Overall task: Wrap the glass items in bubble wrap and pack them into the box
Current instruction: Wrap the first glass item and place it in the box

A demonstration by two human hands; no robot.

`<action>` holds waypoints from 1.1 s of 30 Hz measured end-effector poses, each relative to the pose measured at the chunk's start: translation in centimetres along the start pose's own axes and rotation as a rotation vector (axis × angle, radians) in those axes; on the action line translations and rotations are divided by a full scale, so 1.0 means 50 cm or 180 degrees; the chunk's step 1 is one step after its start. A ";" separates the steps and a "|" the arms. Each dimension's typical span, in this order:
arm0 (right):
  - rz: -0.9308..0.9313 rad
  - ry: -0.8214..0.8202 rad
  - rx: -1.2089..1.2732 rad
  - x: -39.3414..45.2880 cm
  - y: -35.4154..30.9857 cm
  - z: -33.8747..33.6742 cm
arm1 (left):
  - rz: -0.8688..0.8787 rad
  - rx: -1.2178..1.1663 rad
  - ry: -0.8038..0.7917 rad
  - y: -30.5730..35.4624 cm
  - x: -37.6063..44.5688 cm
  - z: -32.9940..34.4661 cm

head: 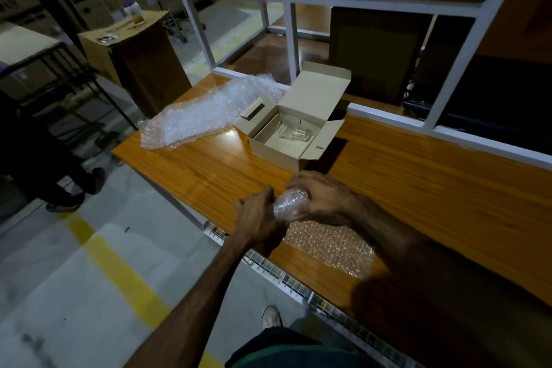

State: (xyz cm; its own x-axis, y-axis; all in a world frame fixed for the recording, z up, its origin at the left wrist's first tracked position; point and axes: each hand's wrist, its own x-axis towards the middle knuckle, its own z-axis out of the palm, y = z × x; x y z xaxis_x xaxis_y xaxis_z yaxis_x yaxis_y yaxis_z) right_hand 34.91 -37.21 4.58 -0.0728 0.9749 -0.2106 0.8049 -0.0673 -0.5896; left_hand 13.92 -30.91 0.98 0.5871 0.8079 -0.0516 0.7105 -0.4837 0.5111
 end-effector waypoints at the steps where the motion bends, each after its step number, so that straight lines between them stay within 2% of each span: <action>1: 0.0047 -0.0074 0.0006 0.003 0.002 -0.005 | -0.0005 0.0006 0.0017 0.004 -0.002 0.004; 3: 0.0226 -0.0233 0.0229 -0.002 0.006 -0.016 | 0.0051 -0.0032 0.0000 0.006 -0.006 0.010; 6: 0.0331 -0.0276 0.0622 -0.017 0.021 -0.013 | 0.0065 -0.0257 -0.0302 0.003 -0.006 0.006; 8: 0.0324 -0.0148 0.0600 -0.022 0.033 0.003 | -0.0046 -0.0418 -0.0549 0.006 -0.001 0.000; 15: 0.0418 0.0367 0.0597 -0.022 0.074 0.032 | -0.0164 -0.0535 -0.0848 0.024 0.022 -0.026; 20: 0.0874 0.0456 0.0166 -0.032 0.113 0.040 | -0.0301 -0.1425 -0.0874 0.018 0.028 -0.039; 24: 0.1129 0.0374 0.0704 -0.021 0.139 0.012 | -0.0363 -0.1875 -0.0984 0.009 0.038 -0.068; 30: 0.0862 -0.0184 0.2064 -0.021 0.118 -0.094 | -0.0571 -0.2433 -0.1134 0.002 0.071 -0.117; 31: 0.0770 -0.0166 0.2413 -0.027 0.115 -0.106 | -0.0614 -0.2521 -0.1155 0.003 0.075 -0.124; 33: 0.0499 -0.0105 0.3753 -0.033 0.125 -0.111 | -0.0602 -0.2863 -0.1263 0.003 0.078 -0.136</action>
State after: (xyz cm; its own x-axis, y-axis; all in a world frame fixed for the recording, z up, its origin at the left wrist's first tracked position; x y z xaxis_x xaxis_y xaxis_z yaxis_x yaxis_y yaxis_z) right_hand 43.30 -38.05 5.56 -0.0508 0.9338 -0.3542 -0.2306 -0.3561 -0.9056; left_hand 13.67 -25.54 6.70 0.6984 0.5950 -0.3978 0.3440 0.2083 0.9156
